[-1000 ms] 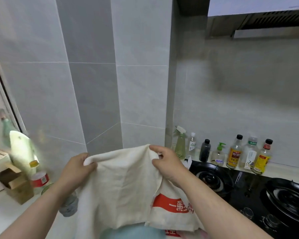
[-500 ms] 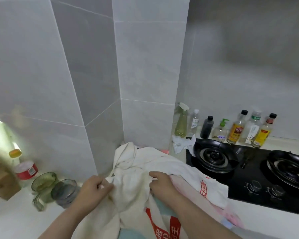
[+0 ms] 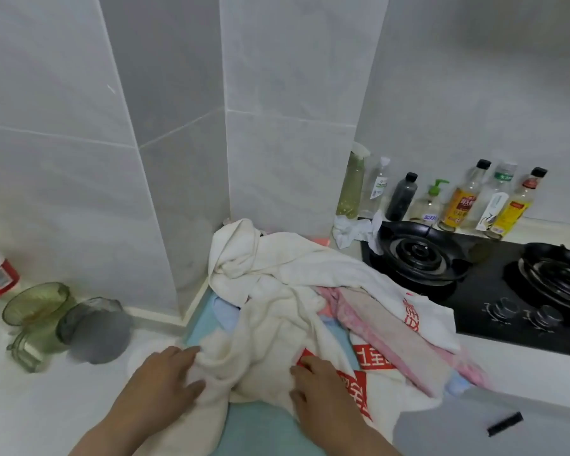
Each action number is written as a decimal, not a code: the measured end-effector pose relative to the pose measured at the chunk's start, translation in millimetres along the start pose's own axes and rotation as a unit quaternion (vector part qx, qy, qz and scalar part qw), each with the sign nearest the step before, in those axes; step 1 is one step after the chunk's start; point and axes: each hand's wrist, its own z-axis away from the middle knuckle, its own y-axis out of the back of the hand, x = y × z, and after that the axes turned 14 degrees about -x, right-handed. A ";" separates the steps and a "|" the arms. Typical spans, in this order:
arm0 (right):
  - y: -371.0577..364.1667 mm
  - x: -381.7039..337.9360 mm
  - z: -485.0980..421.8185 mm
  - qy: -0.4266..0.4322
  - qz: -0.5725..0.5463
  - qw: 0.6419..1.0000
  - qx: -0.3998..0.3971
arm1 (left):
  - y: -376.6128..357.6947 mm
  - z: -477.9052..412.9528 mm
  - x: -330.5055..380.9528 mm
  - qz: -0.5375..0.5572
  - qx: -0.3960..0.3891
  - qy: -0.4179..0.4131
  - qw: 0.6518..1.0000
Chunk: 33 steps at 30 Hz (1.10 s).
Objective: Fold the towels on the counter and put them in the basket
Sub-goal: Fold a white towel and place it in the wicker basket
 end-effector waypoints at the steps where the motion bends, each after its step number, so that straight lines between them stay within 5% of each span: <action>1: 0.2 1.0 0.4 -0.001 0.003 1.000 0.004 | -2.0 1.9 0.2 -0.057 0.006 -0.016 0.998; 6: -13.1 10.9 -2.9 0.016 -0.044 0.997 0.063 | -9.0 0.8 1.0 -0.255 0.151 -0.129 0.946; 16: -15.0 -0.7 17.9 0.091 -0.188 0.965 0.157 | -11.9 15.2 10.4 -0.194 0.291 -0.136 0.927; 20: -19.3 -28.1 37.3 0.093 -0.327 0.929 0.143 | -27.8 43.3 30.2 -0.010 0.216 -0.211 0.953; 24: -40.7 -56.6 51.0 0.111 -0.354 0.921 0.121 | -35.2 76.5 15.8 -0.118 0.213 -0.167 0.955; 29: -63.5 -77.0 50.7 0.137 -0.175 0.974 0.044 | -57.0 102.7 -2.1 -0.141 0.174 -0.202 0.953; 33: -66.1 -77.4 46.8 0.108 -0.136 0.983 0.052 | -54.9 115.9 -20.9 -0.266 0.192 -0.132 0.935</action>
